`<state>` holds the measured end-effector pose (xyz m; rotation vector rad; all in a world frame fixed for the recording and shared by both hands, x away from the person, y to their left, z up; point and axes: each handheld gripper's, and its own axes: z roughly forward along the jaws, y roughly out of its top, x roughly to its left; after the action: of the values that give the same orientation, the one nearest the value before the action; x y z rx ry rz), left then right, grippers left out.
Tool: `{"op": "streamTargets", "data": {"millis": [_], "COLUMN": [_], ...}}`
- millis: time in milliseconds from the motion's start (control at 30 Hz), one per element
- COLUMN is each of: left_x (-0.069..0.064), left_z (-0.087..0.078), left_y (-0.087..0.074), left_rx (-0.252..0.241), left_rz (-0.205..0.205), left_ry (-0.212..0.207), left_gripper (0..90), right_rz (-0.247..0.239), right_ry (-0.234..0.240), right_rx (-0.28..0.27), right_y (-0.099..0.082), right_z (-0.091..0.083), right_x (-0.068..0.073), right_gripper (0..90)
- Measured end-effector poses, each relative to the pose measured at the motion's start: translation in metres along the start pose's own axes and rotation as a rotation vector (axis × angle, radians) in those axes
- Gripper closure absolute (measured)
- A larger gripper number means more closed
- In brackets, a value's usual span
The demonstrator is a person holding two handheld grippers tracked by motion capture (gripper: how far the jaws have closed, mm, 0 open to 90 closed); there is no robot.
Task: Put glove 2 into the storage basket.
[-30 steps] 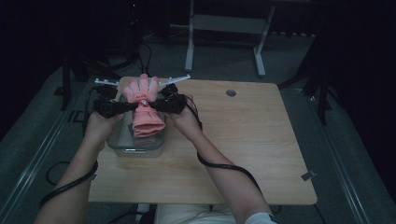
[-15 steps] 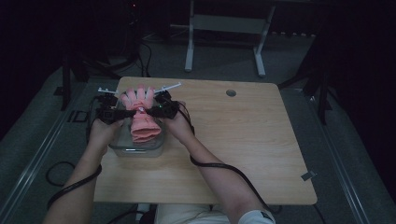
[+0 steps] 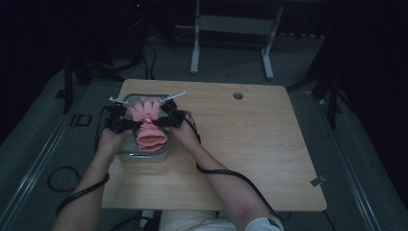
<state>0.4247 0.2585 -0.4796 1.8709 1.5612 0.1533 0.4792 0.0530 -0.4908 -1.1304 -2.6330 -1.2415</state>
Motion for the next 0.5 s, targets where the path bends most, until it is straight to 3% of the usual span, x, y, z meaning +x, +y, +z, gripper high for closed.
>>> {"op": "streamTargets", "data": {"millis": [167, 500], "left_x": [-0.002, -0.002], "left_z": [0.001, -0.001], "left_y": [0.002, 0.002], "left_rx": [-0.005, -0.033], "left_rz": [0.002, 0.027], "left_ry": [0.045, 0.106], "left_gripper": [64.5, 47.4], "right_rz": [0.002, 0.009], "right_ry": [-0.009, 0.013], "right_rx": [0.0, -0.079], "right_y": [0.001, 0.002], "right_z": [-0.002, -0.032], "right_x": [-0.004, -0.014], "right_gripper": [64.1, 50.6]}}
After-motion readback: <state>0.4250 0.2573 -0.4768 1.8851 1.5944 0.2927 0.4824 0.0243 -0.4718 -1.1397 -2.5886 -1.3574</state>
